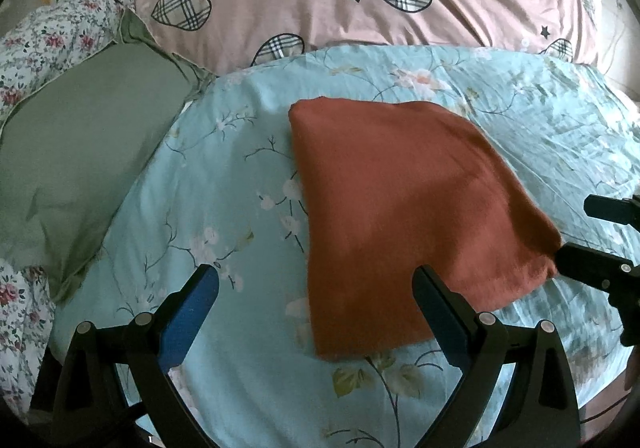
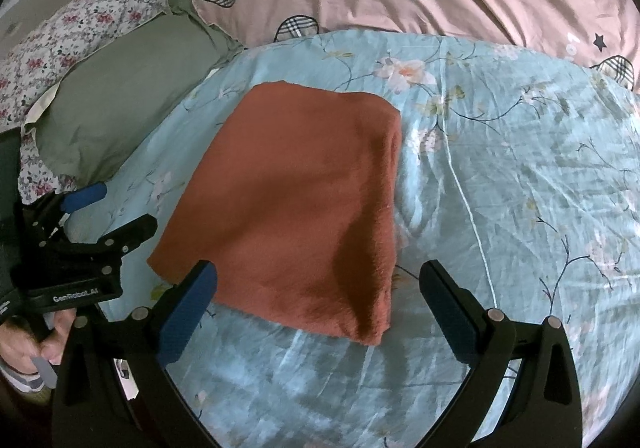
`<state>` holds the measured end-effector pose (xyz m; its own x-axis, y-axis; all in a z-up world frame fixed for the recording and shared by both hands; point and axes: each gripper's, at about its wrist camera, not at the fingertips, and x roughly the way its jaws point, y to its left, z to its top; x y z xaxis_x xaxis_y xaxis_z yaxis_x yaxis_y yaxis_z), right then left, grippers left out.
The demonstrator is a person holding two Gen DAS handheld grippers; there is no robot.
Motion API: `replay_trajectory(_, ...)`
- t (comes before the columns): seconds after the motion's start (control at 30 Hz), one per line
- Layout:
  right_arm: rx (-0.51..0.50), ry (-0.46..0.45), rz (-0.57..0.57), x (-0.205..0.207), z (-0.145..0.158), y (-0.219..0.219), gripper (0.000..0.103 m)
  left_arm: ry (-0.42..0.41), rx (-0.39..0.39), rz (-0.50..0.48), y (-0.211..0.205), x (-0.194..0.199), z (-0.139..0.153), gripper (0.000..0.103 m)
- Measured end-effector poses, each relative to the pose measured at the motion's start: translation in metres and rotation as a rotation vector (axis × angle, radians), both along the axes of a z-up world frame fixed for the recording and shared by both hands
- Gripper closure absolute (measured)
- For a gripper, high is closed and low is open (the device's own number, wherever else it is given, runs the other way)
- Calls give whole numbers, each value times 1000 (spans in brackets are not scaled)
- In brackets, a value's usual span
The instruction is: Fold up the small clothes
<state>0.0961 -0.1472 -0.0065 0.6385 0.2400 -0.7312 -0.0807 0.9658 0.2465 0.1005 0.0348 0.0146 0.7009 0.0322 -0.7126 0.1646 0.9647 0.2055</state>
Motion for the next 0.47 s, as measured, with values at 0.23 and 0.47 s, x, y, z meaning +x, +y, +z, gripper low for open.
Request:
replay_trajectory(0.23, 7, 1, -5, 2, -1, -2, 2, 5, 6, 2, -5, 3, 0, 5)
replay_trajectory(0.47, 16, -1, -3, 5, -3, -3, 2, 1, 10, 3, -6, 4, 2, 5)
